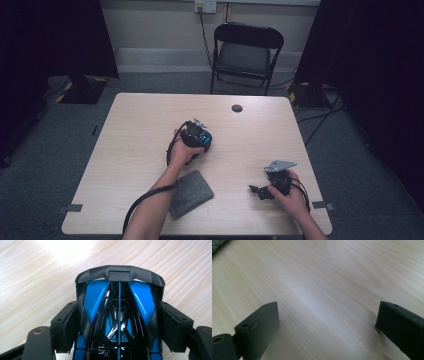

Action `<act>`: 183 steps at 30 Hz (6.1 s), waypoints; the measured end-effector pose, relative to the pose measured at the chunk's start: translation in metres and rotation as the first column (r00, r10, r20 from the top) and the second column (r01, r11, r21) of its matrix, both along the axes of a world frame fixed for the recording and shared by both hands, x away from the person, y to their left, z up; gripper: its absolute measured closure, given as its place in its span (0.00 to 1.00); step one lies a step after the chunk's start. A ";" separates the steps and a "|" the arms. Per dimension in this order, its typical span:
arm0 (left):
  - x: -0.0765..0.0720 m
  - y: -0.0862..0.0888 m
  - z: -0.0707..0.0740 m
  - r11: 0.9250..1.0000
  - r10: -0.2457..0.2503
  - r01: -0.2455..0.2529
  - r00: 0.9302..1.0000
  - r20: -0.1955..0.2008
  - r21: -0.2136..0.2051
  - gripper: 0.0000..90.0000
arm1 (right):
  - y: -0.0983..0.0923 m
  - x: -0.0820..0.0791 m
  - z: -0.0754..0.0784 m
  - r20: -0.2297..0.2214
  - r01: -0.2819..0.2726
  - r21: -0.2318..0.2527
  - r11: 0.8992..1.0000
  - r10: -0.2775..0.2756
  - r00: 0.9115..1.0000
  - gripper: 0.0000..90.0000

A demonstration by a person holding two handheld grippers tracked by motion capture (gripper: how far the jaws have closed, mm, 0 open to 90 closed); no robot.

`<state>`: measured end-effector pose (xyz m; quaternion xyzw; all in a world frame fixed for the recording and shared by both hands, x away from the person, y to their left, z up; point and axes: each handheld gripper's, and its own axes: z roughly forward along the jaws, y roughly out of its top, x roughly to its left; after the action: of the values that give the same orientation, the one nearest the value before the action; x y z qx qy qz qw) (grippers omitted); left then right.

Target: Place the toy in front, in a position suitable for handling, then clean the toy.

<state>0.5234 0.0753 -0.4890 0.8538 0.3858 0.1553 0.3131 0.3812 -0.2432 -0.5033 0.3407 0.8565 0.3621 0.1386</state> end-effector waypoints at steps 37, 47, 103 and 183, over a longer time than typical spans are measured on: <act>-0.060 0.068 -0.005 0.998 -0.002 0.004 1.000 0.021 -0.068 0.17 | 0.000 0.000 0.000 0.000 0.000 -0.001 1.000 0.000 1.000 0.04; -0.063 0.071 -0.013 0.994 -0.040 0.048 0.996 0.075 -0.096 0.24 | 0.000 0.000 0.000 0.000 0.000 -0.001 1.000 0.000 1.000 0.04; -0.065 0.071 -0.014 0.992 -0.048 0.057 0.996 0.081 -0.111 0.29 | 0.169 -0.023 0.019 -0.046 -0.374 0.034 0.927 0.375 0.926 0.80; -0.066 0.071 -0.014 0.993 -0.037 0.046 0.996 0.085 -0.106 0.29 | 0.120 0.045 0.065 -0.024 -0.131 0.112 0.985 0.135 0.991 0.83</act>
<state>0.4573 0.1460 -0.5027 0.8363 0.3625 0.1629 0.3777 0.4266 -0.1236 -0.4381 0.2956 0.8582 0.4117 0.0817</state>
